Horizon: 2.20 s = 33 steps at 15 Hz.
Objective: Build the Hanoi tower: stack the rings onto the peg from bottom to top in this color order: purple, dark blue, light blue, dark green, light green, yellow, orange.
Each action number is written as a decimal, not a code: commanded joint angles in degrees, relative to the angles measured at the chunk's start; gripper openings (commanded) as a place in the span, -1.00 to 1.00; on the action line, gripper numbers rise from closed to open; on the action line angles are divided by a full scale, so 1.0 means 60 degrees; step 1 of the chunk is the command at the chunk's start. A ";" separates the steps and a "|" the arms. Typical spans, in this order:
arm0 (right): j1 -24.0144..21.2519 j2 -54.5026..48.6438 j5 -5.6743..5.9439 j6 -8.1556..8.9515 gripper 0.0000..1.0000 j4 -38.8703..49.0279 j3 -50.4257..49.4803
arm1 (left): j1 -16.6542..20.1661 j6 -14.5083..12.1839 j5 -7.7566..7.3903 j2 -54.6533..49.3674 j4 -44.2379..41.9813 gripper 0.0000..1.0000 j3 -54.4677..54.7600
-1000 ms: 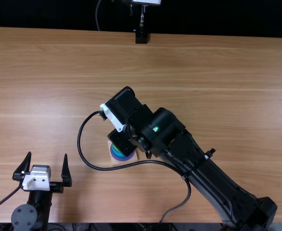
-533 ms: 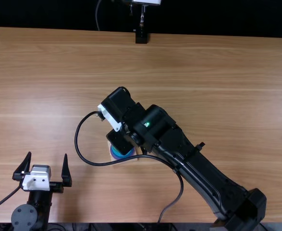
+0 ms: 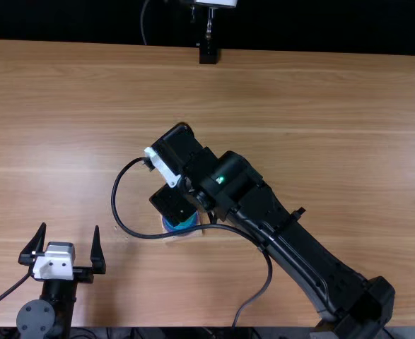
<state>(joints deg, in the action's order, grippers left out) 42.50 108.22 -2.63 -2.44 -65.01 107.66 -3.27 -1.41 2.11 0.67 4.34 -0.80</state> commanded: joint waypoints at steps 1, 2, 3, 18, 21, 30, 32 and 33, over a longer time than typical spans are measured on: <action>-0.0711 -0.0957 0.0000 0.0072 1.00 0.0120 0.0339 | 0.0047 -0.0081 0.0018 -0.0111 0.0490 1.00 0.0133; -0.1063 -0.1587 0.0123 0.0072 1.00 0.0419 0.0221 | 0.0047 -0.0081 0.0018 -0.0111 0.0490 1.00 0.0133; -0.1488 -0.1968 0.0544 0.0090 1.00 0.0823 0.0221 | 0.0047 -0.0081 0.0018 -0.0111 0.0490 1.00 0.0133; -0.6820 -1.4742 0.2109 -0.0051 1.00 1.2108 -1.4427 | 0.0047 -0.0081 0.0018 -0.0111 0.0490 1.00 0.0133; -0.7303 -1.6866 0.1845 -0.0068 1.00 1.2056 -1.6566 | 0.0047 -0.0081 0.0018 -0.0111 0.0490 1.00 0.0133; -0.7567 -1.8037 0.1863 0.0002 1.00 0.9718 -1.7796 | 0.0047 -0.0081 0.0018 -0.0111 0.0490 1.00 0.0133; -0.7552 -1.8037 0.1845 0.0019 1.00 0.9718 -1.7796 | 0.0047 -0.0081 0.0018 -0.0111 0.0490 1.00 0.0133; -0.7552 -1.8037 0.1845 0.0002 1.00 0.9718 -1.7796 | 0.0047 -0.0081 0.0018 -0.0111 0.0490 1.00 0.0133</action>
<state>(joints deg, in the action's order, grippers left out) -2.31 0.73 8.56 -2.66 -5.43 1.98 -3.27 -1.45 2.09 0.69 4.32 -0.78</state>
